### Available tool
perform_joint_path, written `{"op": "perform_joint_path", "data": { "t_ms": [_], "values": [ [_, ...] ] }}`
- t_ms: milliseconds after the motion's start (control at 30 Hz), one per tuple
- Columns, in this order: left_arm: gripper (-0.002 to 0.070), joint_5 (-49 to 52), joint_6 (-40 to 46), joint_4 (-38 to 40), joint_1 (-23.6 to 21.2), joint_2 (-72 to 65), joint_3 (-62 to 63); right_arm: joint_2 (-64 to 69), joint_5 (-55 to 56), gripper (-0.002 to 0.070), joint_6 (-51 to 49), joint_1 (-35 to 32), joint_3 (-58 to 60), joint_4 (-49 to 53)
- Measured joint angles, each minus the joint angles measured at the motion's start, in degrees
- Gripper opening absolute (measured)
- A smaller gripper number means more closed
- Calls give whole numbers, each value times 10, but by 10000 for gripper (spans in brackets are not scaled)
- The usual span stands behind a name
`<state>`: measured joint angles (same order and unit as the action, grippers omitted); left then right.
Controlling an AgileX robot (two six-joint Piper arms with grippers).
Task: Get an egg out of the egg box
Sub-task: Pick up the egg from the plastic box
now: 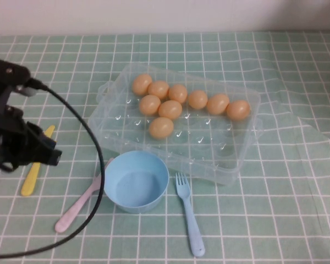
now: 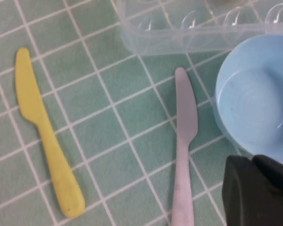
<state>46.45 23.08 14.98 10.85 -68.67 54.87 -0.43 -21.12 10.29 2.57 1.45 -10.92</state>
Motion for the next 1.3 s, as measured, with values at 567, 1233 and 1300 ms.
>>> {"op": "perform_joint_path", "data": {
  "t_ms": [567, 1233, 1300],
  "values": [
    [-4, 101, 89, 19, 119, -289, 308, 0, 0, -18, 0, 0, 0, 0],
    [393, 177, 47, -97, 201, -511, 531, 0, 0, -18, 0, 0, 0, 0],
    [481, 165, 47, -114, 201, -519, 531, 0, 0, -18, 0, 0, 0, 0]
  ]
}}
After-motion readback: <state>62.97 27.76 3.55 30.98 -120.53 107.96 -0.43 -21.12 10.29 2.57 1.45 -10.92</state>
